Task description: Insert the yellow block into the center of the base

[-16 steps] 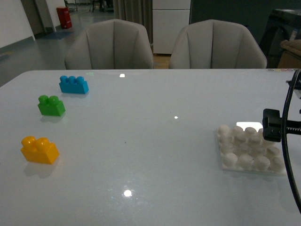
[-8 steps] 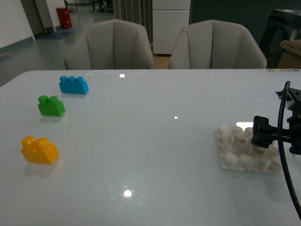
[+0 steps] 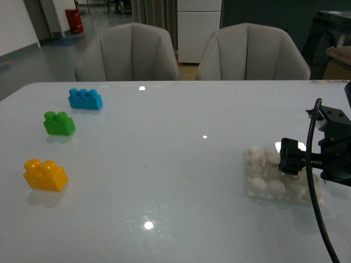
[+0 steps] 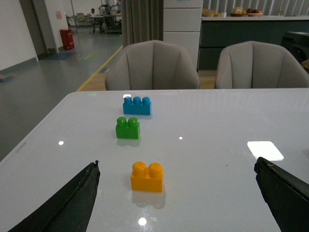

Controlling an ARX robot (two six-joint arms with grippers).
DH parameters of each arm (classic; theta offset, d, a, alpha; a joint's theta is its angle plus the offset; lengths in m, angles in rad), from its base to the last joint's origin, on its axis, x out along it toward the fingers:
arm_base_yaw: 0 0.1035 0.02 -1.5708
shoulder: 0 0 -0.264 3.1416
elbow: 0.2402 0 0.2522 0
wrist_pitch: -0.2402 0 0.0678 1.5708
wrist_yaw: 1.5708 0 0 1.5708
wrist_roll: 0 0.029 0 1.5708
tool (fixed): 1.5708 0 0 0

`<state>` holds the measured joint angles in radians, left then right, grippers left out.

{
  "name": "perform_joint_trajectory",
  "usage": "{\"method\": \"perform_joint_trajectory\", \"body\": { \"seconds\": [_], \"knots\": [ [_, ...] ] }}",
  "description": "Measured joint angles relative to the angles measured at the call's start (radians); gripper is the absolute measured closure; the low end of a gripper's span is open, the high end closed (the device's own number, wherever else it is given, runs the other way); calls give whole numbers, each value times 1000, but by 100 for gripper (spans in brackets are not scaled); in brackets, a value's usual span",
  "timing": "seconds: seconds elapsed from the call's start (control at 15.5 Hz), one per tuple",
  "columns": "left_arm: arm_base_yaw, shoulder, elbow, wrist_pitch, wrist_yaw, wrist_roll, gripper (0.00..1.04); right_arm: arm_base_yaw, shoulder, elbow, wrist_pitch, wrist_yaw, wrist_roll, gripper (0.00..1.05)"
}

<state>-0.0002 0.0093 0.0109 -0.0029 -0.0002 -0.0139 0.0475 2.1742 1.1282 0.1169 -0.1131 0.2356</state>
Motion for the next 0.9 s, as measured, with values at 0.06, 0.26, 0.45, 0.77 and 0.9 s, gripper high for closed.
{"method": "perform_joint_trajectory", "body": {
  "seconds": [0.06,0.26,0.45,0.77,0.9],
  "knots": [
    [0,0,0,0,0,0,7,7,0,0,2,-1,0,6],
    [0,0,0,0,0,0,7,16,3,0,6,-3,1,6],
    [0,0,0,0,0,0,7,46,15,13,13,-5,8,6],
    [0,0,0,-1,0,0,7,131,48,77,16,-26,126,6],
    [0,0,0,0,0,0,7,171,72,124,-4,-25,148,6]
  ]
}}
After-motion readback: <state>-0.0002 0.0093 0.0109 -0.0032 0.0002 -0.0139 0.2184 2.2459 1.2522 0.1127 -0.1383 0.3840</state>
